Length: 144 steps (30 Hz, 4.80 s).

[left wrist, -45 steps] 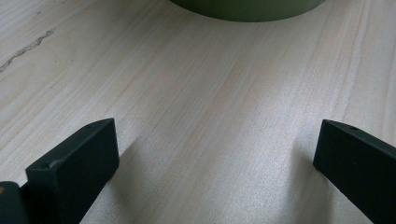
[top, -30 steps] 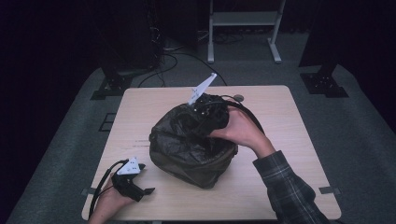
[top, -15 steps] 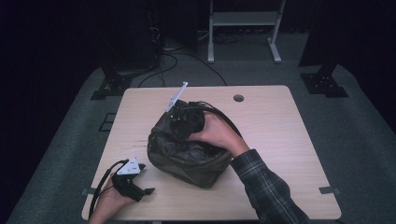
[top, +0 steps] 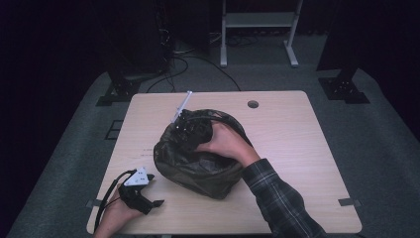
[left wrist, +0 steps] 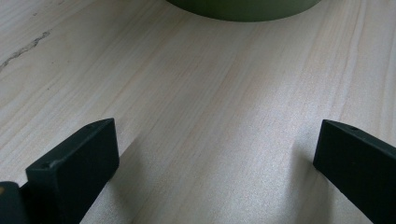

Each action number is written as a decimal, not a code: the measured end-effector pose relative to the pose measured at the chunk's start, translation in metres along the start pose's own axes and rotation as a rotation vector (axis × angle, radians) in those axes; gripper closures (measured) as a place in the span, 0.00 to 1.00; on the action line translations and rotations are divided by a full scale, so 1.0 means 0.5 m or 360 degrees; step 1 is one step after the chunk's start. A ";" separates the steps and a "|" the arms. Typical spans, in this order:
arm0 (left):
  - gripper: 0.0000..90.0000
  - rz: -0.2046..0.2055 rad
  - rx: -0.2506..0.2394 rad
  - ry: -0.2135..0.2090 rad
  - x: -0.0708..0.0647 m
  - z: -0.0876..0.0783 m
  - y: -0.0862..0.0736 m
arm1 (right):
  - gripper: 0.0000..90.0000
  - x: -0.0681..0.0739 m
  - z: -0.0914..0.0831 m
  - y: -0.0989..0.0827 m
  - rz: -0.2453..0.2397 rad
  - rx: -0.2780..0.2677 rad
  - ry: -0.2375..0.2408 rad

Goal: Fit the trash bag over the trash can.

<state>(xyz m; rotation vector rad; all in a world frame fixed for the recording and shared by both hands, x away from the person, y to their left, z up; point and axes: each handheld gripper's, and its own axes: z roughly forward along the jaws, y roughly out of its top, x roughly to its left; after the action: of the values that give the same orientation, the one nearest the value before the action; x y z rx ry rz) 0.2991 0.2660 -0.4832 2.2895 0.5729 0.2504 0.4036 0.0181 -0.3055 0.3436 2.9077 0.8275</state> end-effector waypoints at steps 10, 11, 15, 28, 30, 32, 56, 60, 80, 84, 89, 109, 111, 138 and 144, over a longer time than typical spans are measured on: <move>0.00 0.0000 0.0000 0.0002 0.000 0.000 0.000 | 0.10 0.046 -0.073 -0.033 -0.0066 -0.0092 0.0012; 0.00 0.0000 0.0000 0.0003 0.000 0.000 0.000 | 0.10 0.053 -0.069 -0.035 -0.0077 -0.0083 0.0027; 0.00 -0.0001 0.0000 0.0001 0.000 0.000 0.000 | 0.10 0.074 -0.043 -0.032 -0.0101 -0.0038 0.0062; 0.00 0.0000 0.0000 0.0001 0.000 0.000 0.000 | 0.10 0.075 -0.018 -0.026 -0.0084 -0.0022 0.0094; 0.00 0.0000 0.0000 0.0002 0.000 0.000 0.000 | 0.10 0.069 -0.031 -0.029 -0.0065 -0.0042 0.0083; 0.00 0.0000 0.0000 0.0003 0.000 0.000 0.000 | 0.10 0.062 -0.044 -0.036 -0.0040 -0.0071 0.0070; 0.00 0.0000 0.0000 0.0004 0.000 0.000 0.000 | 0.10 0.013 -0.222 -0.211 0.0173 -0.0511 -0.0156; 0.00 0.0000 0.0000 0.0004 0.000 0.000 0.000 | 0.10 0.015 -0.245 -0.263 0.0225 -0.0568 -0.0200; 0.00 0.0001 0.0002 0.0003 -0.001 0.000 0.000 | 0.10 0.032 -0.243 -0.539 0.0526 -0.0756 -0.0462; 0.00 0.0000 0.0001 0.0004 -0.001 0.000 0.000 | 0.10 0.034 -0.226 -0.586 0.0586 -0.0758 -0.0504; 0.00 0.0000 0.0001 0.0004 -0.001 0.000 0.000 | 0.10 0.039 -0.212 -0.635 0.0666 -0.0785 -0.0551; 0.00 0.0000 0.0000 0.0003 -0.001 0.000 0.000 | 0.10 0.058 -0.119 -0.774 0.0926 -0.0670 -0.0575; 0.00 0.0000 0.0001 0.0003 -0.001 0.000 0.000 | 0.10 0.061 -0.110 -0.781 0.0928 -0.0638 -0.0582; 0.00 0.0006 0.0002 0.0000 -0.001 0.000 0.000 | 0.10 0.071 -0.064 -0.784 0.0876 -0.0384 -0.0636; 0.00 0.0007 0.0002 -0.0001 -0.001 0.000 0.000 | 0.10 0.073 -0.064 -0.784 0.0885 -0.0383 -0.0643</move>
<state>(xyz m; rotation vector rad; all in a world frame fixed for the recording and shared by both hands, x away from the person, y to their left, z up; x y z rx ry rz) 0.2987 0.2658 -0.4832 2.2918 0.5680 0.2513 0.2895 -0.3134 -0.4875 1.1700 2.3232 1.0133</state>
